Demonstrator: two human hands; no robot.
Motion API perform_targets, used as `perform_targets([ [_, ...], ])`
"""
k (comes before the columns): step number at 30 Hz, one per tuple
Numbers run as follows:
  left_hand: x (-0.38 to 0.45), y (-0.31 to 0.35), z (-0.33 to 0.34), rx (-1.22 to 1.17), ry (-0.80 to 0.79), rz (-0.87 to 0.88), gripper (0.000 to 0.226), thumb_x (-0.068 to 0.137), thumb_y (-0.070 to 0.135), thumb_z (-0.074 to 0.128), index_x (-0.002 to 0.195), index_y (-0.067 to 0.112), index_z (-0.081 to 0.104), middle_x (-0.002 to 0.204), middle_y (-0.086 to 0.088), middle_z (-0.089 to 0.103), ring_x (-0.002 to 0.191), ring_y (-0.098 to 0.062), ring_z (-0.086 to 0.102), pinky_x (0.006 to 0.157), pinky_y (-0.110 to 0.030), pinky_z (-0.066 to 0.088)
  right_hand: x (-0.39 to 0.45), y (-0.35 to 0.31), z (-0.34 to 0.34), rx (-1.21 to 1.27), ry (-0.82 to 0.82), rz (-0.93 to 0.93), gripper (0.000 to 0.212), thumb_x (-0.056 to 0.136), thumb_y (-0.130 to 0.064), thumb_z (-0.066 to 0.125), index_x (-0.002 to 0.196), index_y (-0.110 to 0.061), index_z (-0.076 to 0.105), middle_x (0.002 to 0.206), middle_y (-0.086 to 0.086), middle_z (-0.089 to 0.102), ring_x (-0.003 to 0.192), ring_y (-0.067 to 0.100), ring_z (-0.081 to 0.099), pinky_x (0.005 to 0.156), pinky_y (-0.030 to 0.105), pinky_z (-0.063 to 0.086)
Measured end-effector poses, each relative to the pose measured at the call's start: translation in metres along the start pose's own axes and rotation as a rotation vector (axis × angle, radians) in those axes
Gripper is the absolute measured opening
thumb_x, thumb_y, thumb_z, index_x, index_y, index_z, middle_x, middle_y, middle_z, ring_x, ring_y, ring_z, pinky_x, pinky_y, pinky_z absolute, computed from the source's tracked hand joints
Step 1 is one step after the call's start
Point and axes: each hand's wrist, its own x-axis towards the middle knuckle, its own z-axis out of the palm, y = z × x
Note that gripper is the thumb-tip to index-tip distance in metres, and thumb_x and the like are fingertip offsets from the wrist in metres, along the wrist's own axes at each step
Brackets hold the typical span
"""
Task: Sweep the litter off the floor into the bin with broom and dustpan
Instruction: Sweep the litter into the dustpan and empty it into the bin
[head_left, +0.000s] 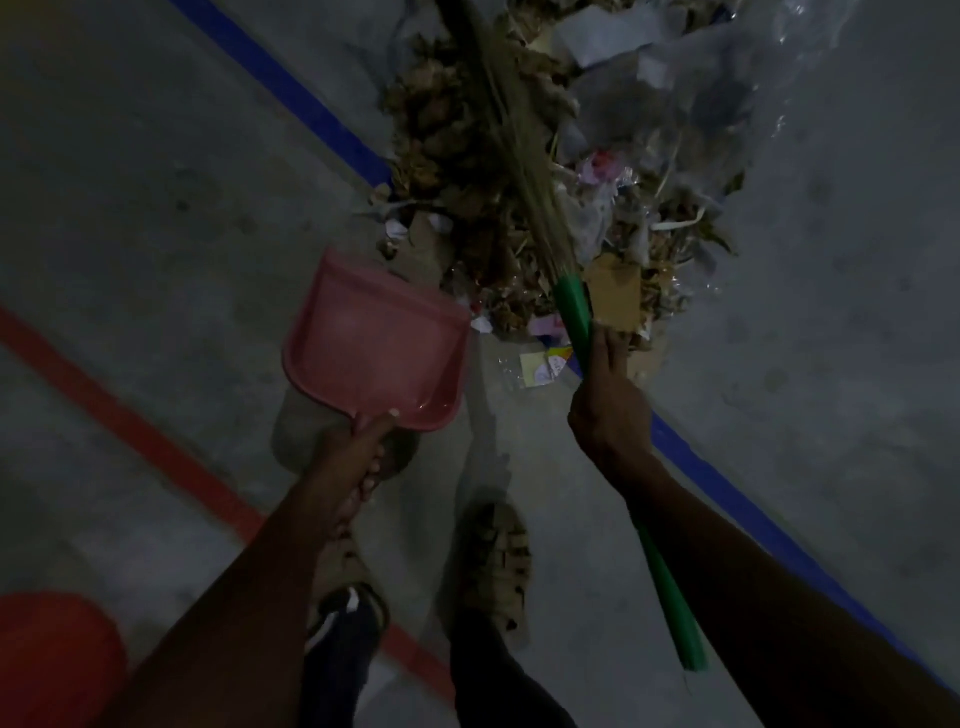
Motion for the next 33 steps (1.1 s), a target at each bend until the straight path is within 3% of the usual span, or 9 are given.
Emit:
perform_targets([
  [2, 0.01, -0.006, 0.008, -0.009, 0.005, -0.007, 0.049, 0.087, 0.048, 0.075, 0.067, 0.008, 0.055, 0.043, 0.0, 0.046, 0.03, -0.012, 0.036, 0.039, -0.016, 0.029, 0.013, 0.011, 0.013, -0.056, -0.006, 0.016, 0.091, 0.088, 0.0, 0.052, 0.158, -0.019, -0.003, 0.166, 0.006, 0.008, 0.053, 0.016, 0.038, 0.042, 0.024, 0.022],
  [4, 0.02, -0.015, 0.012, -0.004, -0.01, -0.029, 0.048, 0.087, 0.046, 0.075, 0.066, 0.008, 0.054, 0.043, 0.0, 0.044, 0.03, -0.012, 0.034, 0.039, -0.015, 0.028, 0.019, 0.02, 0.026, -0.089, -0.006, 0.022, 0.095, 0.087, 0.001, 0.054, 0.158, -0.019, -0.006, 0.166, 0.005, 0.007, 0.058, 0.019, 0.048, 0.043, 0.025, 0.027],
  [6, 0.029, -0.025, 0.011, 0.007, -0.018, -0.033, 0.048, 0.088, 0.045, 0.074, 0.065, 0.009, 0.052, 0.044, -0.002, 0.042, 0.029, -0.013, 0.032, 0.038, -0.014, 0.026, 0.018, 0.026, 0.042, -0.087, -0.02, 0.006, 0.096, 0.085, 0.002, 0.053, 0.158, -0.02, -0.005, 0.165, 0.006, 0.012, 0.064, 0.024, 0.054, 0.043, 0.028, 0.034],
  [9, 0.042, -0.037, 0.007, 0.047, -0.032, -0.043, 0.048, 0.088, 0.045, 0.073, 0.064, 0.009, 0.052, 0.044, -0.003, 0.041, 0.029, -0.013, 0.032, 0.039, -0.014, 0.027, 0.008, 0.031, 0.063, -0.09, -0.074, -0.014, 0.092, 0.086, -0.001, 0.053, 0.158, -0.019, -0.002, 0.157, 0.012, 0.028, 0.056, 0.022, 0.05, 0.043, 0.032, 0.045],
  [12, 0.056, -0.043, 0.005, 0.07, -0.05, -0.039, 0.048, 0.087, 0.047, 0.073, 0.067, 0.009, 0.053, 0.044, -0.003, 0.042, 0.03, -0.014, 0.032, 0.042, -0.015, 0.027, -0.004, 0.035, 0.076, -0.075, -0.102, -0.02, 0.089, 0.09, -0.005, 0.053, 0.158, -0.019, -0.003, 0.158, 0.01, 0.027, 0.053, 0.017, 0.048, 0.044, 0.035, 0.049],
  [17, 0.076, -0.035, 0.005, 0.102, -0.043, -0.033, 0.05, 0.085, 0.053, 0.074, 0.069, 0.009, 0.055, 0.045, -0.001, 0.044, 0.032, -0.012, 0.034, 0.041, -0.016, 0.027, -0.002, 0.039, 0.077, 0.01, -0.025, -0.052, 0.088, 0.09, -0.004, 0.056, 0.158, -0.02, 0.001, 0.155, 0.01, 0.031, 0.054, 0.018, 0.046, 0.043, 0.036, 0.048],
  [23, 0.102, -0.021, 0.01, 0.142, -0.059, 0.005, 0.052, 0.084, 0.056, 0.073, 0.068, 0.011, 0.055, 0.045, -0.001, 0.044, 0.033, -0.013, 0.035, 0.044, -0.02, 0.028, 0.04, 0.046, 0.067, -0.04, 0.132, -0.041, 0.096, 0.084, 0.0, 0.057, 0.159, -0.023, 0.002, 0.163, 0.005, 0.02, 0.058, 0.021, 0.047, 0.045, 0.03, 0.044],
  [29, 0.114, -0.016, 0.016, 0.218, -0.092, 0.002, 0.05, 0.088, 0.055, 0.069, 0.069, 0.013, 0.051, 0.045, 0.0, 0.042, 0.032, -0.011, 0.033, 0.038, -0.015, 0.026, 0.06, 0.06, 0.08, -0.069, 0.112, -0.094, 0.095, 0.077, 0.001, 0.061, 0.158, -0.022, 0.016, 0.162, 0.0, 0.025, 0.054, 0.024, 0.04, 0.045, 0.024, 0.025],
  [33, 0.118, -0.015, 0.019, 0.245, -0.112, -0.007, 0.051, 0.087, 0.057, 0.069, 0.069, 0.013, 0.051, 0.045, 0.0, 0.043, 0.034, -0.012, 0.034, 0.04, -0.017, 0.025, 0.041, 0.062, 0.101, -0.019, 0.053, -0.122, 0.088, 0.079, 0.001, 0.059, 0.156, -0.021, 0.022, 0.158, 0.003, 0.03, 0.059, 0.022, 0.042, 0.043, 0.026, 0.034],
])
